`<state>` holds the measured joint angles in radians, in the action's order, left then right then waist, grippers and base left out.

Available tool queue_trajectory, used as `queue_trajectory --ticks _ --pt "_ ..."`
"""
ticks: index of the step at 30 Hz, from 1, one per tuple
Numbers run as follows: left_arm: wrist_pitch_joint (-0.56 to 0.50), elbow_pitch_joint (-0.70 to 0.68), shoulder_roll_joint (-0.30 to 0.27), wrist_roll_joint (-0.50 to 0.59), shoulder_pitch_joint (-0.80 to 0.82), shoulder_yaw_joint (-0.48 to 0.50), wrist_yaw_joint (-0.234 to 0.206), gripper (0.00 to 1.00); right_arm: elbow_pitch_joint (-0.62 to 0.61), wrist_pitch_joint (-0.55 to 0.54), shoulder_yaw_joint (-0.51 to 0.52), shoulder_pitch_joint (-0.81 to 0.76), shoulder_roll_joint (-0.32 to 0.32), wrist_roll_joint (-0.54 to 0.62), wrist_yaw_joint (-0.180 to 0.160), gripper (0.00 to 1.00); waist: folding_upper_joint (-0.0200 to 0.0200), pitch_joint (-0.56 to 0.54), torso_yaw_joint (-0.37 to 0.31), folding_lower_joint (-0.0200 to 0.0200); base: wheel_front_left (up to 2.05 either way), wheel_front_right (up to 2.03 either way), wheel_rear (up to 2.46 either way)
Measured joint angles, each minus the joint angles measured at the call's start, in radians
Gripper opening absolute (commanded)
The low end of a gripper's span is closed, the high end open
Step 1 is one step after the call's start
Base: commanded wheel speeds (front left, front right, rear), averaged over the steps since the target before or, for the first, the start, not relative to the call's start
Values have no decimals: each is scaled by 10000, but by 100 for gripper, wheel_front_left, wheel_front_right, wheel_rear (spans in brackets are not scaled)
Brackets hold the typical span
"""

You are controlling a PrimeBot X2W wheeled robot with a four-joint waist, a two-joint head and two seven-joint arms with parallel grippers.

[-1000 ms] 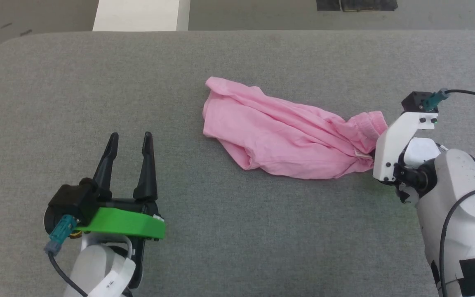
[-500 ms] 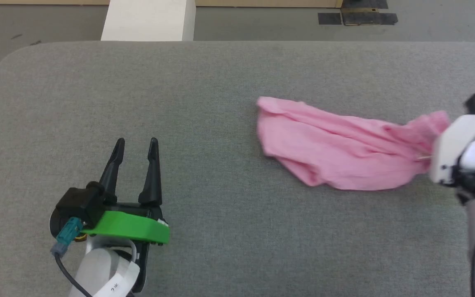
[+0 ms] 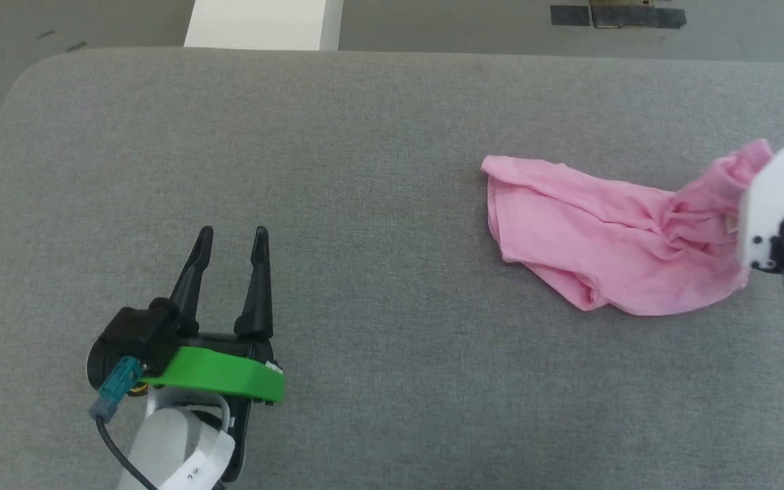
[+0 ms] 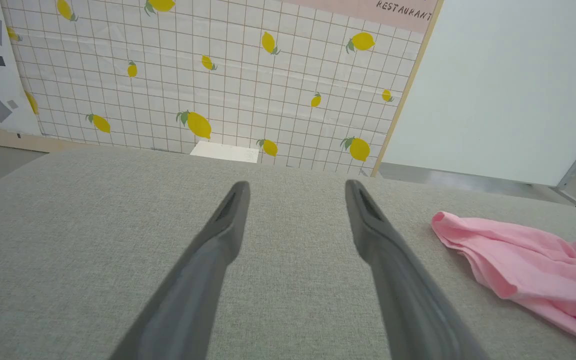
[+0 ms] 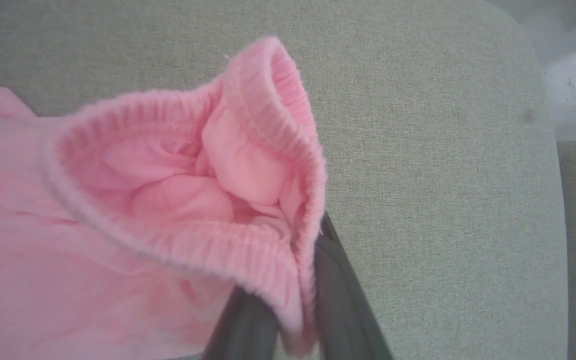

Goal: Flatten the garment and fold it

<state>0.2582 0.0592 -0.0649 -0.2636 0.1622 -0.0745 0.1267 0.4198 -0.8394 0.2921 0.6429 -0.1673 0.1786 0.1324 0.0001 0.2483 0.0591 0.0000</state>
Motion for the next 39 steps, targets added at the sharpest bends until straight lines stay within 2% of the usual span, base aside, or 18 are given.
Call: queue_trajectory --ticks 4,9,13,18,27,31,32,33,34,39 --pt "0 13 0 13 -1 -8 0 100 -1112 -943 -1383 -71 136 -702 -2 0 -1 -142 34 0 0 0 0" --pt "0 8 2 13 1 -50 0 100 -2876 -1977 -3636 -416 27 -1971 -2 0 0 -219 139 0 0 0 0" --pt "0 -23 10 12 74 -132 0 100 -3384 -2266 -4882 -471 -173 -2428 -2 0 -1 -86 251 0 0 0 0" --pt "0 -42 36 4 205 -232 0 100 -2660 -2034 -5626 -398 -109 -2305 -2 0 -1 164 464 0 0 0 0" --pt "0 -79 84 -6 514 -305 0 100 -50 -1106 -5770 440 272 -1613 -2 0 -1 690 931 0 0 0 0" --pt "0 -73 90 -6 546 -314 0 100 554 -928 -5781 711 278 -1676 -4 0 -1 808 1093 0 0 0 0" --pt "0 -67 90 -6 546 -305 0 100 610 -901 -5785 748 280 -1753 -4 35 -1 809 1102 0 0 0 0" --pt "0 -59 92 -6 546 -286 0 100 665 -828 -5829 758 270 -1862 -6 53 -1 794 1102 0 0 0 0" --pt "0 -52 98 -6 542 -267 0 100 692 -752 -5873 757 253 -2002 -6 100 -1 763 1097 0 0 0 0" --pt "-2 -27 109 -4 470 -125 0 100 334 -558 -6128 515 192 -2928 -4 100 -1 462 975 1 0 0 0"
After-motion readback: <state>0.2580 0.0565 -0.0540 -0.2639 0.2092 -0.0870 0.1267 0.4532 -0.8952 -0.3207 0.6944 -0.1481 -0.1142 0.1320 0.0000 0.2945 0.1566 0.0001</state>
